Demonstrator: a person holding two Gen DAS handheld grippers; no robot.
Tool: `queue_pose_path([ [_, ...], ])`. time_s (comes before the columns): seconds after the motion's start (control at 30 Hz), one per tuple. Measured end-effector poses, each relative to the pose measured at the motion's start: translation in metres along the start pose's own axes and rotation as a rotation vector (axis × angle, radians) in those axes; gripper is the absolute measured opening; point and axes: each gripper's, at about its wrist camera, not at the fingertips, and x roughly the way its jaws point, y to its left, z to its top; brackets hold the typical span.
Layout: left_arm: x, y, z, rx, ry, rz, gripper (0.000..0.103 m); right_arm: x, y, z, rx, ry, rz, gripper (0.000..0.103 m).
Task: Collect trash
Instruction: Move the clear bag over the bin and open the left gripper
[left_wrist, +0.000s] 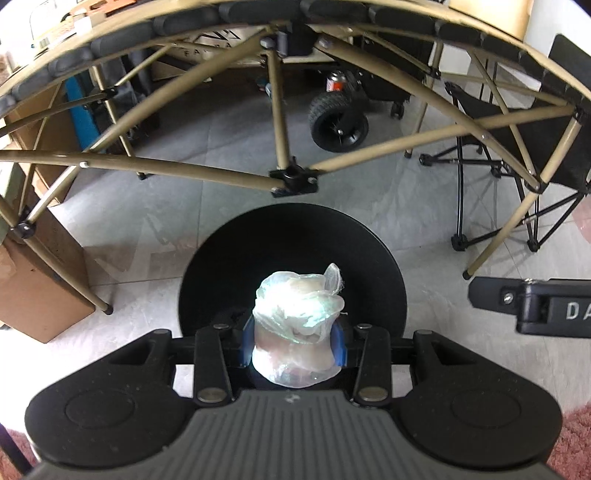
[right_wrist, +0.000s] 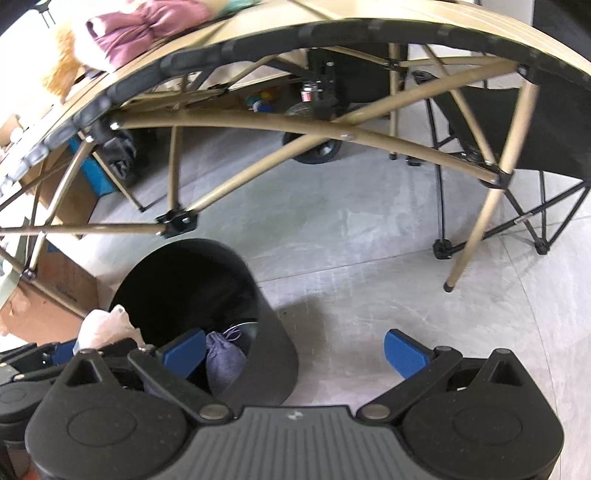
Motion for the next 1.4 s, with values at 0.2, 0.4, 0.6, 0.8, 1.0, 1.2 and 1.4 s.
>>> queue_pose_path([
  [0.2,0.013,-0.016,0.004,0.012,0.037,-0.014,0.040,0.005,-0.017,0.000,0.033,0.006,-0.014,0.103],
  [0.4,0.026,-0.028,0.010,-0.006,0.088,-0.033,0.040,0.013,-0.031,-0.001,0.062,0.016,-0.032,0.103],
  [0.6,0.047,-0.030,0.016,-0.049,0.158,-0.011,0.040,0.021,-0.042,0.000,0.084,0.026,-0.042,0.103],
  [0.8,0.067,-0.024,0.018,-0.107,0.223,-0.001,0.040,0.028,-0.047,0.001,0.094,0.038,-0.038,0.103],
  [1.0,0.073,-0.024,0.019,-0.114,0.238,0.007,0.040,0.031,-0.052,0.001,0.106,0.045,-0.042,0.103],
  [1.2,0.076,-0.022,0.021,-0.133,0.245,0.024,0.051,0.031,-0.054,0.000,0.110,0.045,-0.042,0.103],
  [1.4,0.080,-0.016,0.021,-0.178,0.269,0.034,0.103,0.031,-0.054,0.000,0.108,0.044,-0.041,0.103],
])
